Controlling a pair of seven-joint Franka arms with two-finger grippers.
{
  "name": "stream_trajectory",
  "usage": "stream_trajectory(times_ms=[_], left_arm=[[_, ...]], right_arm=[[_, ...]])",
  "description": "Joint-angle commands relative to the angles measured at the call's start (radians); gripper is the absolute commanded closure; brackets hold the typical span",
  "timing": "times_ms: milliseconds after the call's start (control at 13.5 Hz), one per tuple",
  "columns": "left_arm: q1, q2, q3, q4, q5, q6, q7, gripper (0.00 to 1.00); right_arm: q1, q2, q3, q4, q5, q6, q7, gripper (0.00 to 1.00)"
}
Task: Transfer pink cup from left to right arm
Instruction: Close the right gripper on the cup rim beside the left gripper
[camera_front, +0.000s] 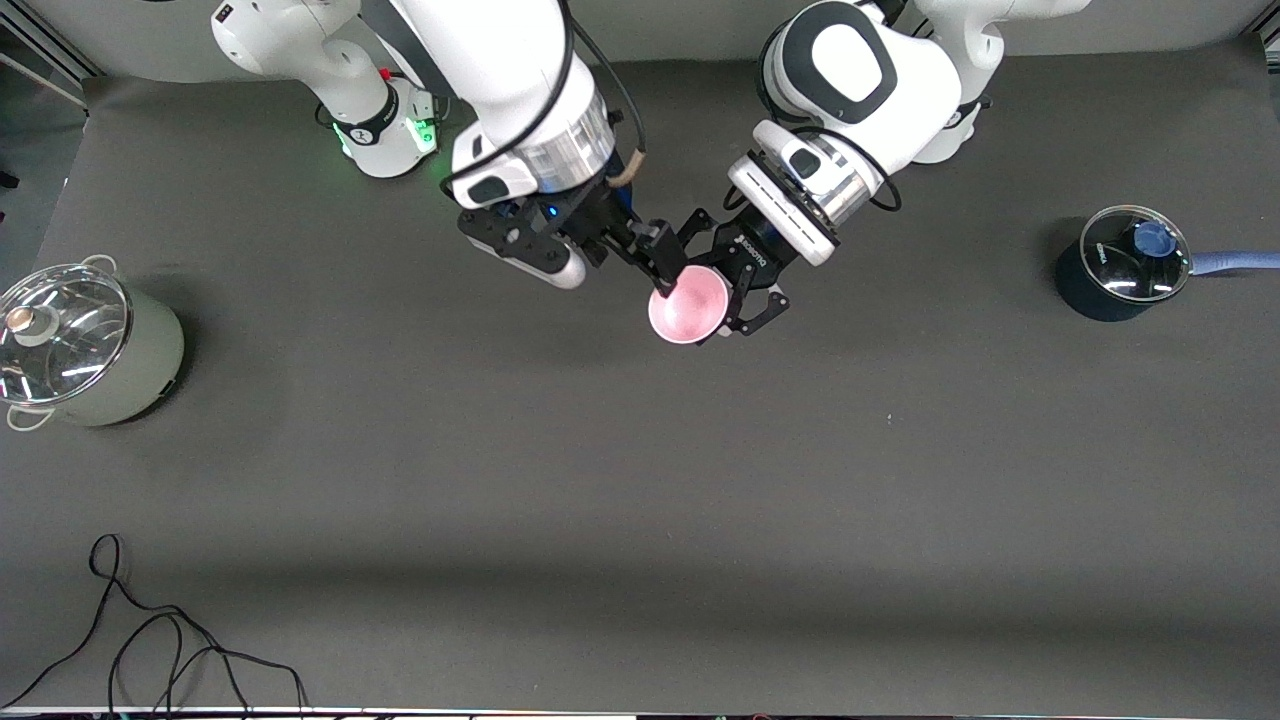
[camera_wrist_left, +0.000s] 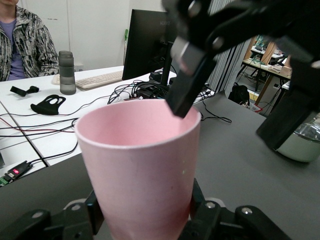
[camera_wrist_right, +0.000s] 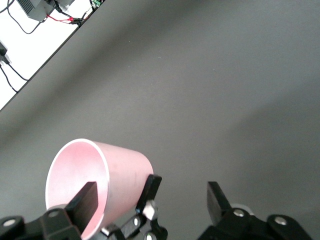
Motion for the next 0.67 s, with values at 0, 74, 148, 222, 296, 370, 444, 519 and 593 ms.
stream_trajectory(times_ms=[0, 74, 148, 222, 296, 370, 444, 519, 593], left_arm=[[-0.021, -0.004, 0.011, 0.006, -0.012, 0.026, 0.009, 0.71], [-0.021, -0.004, 0.011, 0.006, -0.012, 0.026, 0.009, 0.7], [-0.021, -0.004, 0.011, 0.006, -0.012, 0.026, 0.009, 0.69], [-0.021, -0.004, 0.011, 0.006, -0.012, 0.026, 0.009, 0.69], [-0.021, -0.004, 0.011, 0.006, -0.012, 0.026, 0.009, 0.69], [-0.021, -0.004, 0.011, 0.006, -0.012, 0.026, 0.009, 0.68], [-0.021, -0.004, 0.011, 0.006, -0.012, 0.026, 0.009, 0.68], [-0.021, -0.004, 0.011, 0.006, -0.012, 0.026, 0.009, 0.65], [-0.021, -0.004, 0.011, 0.006, -0.01, 0.026, 0.009, 0.63]], right_arm=[[0.003, 0.064, -0.007, 0.064, -0.014, 0.02, 0.018, 0.15], [0.003, 0.064, -0.007, 0.064, -0.014, 0.026, 0.018, 0.43], [0.001, 0.064, -0.007, 0.064, -0.013, 0.026, 0.015, 0.78], [0.001, 0.064, -0.007, 0.065, -0.013, 0.026, 0.014, 1.0], [0.001, 0.063, -0.009, 0.065, -0.013, 0.026, 0.014, 1.0], [0.001, 0.063, -0.01, 0.065, -0.013, 0.028, 0.012, 1.0], [0.0, 0.061, -0.01, 0.067, -0.013, 0.028, 0.005, 1.0], [-0.002, 0.061, -0.01, 0.069, -0.013, 0.031, 0.005, 1.0], [-0.002, 0.061, -0.01, 0.069, -0.013, 0.041, 0.006, 1.0]])
